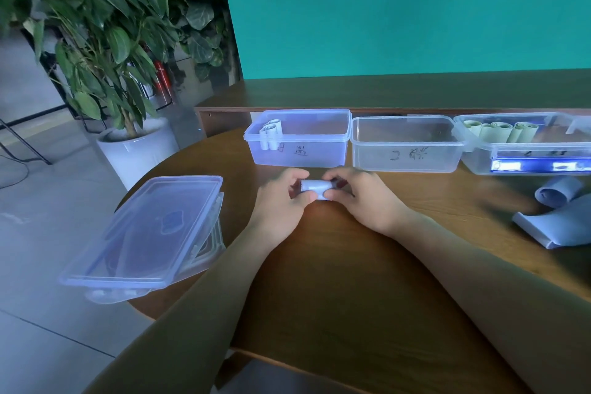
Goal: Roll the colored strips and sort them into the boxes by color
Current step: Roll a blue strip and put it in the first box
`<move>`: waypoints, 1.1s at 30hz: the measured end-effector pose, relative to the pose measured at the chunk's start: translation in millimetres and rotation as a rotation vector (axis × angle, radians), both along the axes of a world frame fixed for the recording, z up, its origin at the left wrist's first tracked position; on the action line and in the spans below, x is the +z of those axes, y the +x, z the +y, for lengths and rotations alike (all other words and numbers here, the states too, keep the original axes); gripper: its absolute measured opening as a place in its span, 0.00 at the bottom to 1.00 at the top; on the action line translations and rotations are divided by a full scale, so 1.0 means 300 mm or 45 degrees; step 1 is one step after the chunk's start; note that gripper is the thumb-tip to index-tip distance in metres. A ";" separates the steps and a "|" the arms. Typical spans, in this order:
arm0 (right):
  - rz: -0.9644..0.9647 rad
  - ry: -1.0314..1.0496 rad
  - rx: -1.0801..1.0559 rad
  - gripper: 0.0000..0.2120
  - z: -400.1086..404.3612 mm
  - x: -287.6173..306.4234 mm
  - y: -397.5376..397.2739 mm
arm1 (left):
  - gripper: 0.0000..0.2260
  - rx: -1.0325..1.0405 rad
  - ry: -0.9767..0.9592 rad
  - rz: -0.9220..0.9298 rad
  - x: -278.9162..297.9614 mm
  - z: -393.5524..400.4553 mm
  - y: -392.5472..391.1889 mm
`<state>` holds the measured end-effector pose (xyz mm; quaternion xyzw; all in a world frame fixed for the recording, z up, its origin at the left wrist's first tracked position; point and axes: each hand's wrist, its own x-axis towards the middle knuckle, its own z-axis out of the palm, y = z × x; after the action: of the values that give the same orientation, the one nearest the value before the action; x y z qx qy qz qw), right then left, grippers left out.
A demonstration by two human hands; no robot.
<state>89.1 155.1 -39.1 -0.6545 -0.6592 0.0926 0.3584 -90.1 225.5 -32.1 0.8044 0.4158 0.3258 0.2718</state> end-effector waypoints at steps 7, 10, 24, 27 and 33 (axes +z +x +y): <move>0.105 0.087 0.040 0.14 -0.024 0.011 -0.028 | 0.11 -0.032 -0.094 -0.329 0.008 -0.010 -0.018; 0.081 0.163 0.051 0.15 -0.030 0.015 -0.035 | 0.12 0.002 -0.040 -0.346 0.013 -0.027 -0.024; 1.273 0.066 0.220 0.21 -0.062 0.045 -0.056 | 0.10 -0.160 -0.339 -0.862 0.025 -0.076 -0.034; 1.338 0.105 0.205 0.22 -0.071 0.073 -0.078 | 0.11 -0.219 -0.477 -1.009 0.037 -0.090 -0.036; 1.199 0.174 0.106 0.10 -0.021 0.194 -0.076 | 0.08 -0.015 -0.459 -0.966 0.119 -0.064 -0.007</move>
<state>66.5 148.7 19.0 -0.4894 -0.4552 0.3499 0.6564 -92.1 206.3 3.5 0.5695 0.3319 0.5192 0.5440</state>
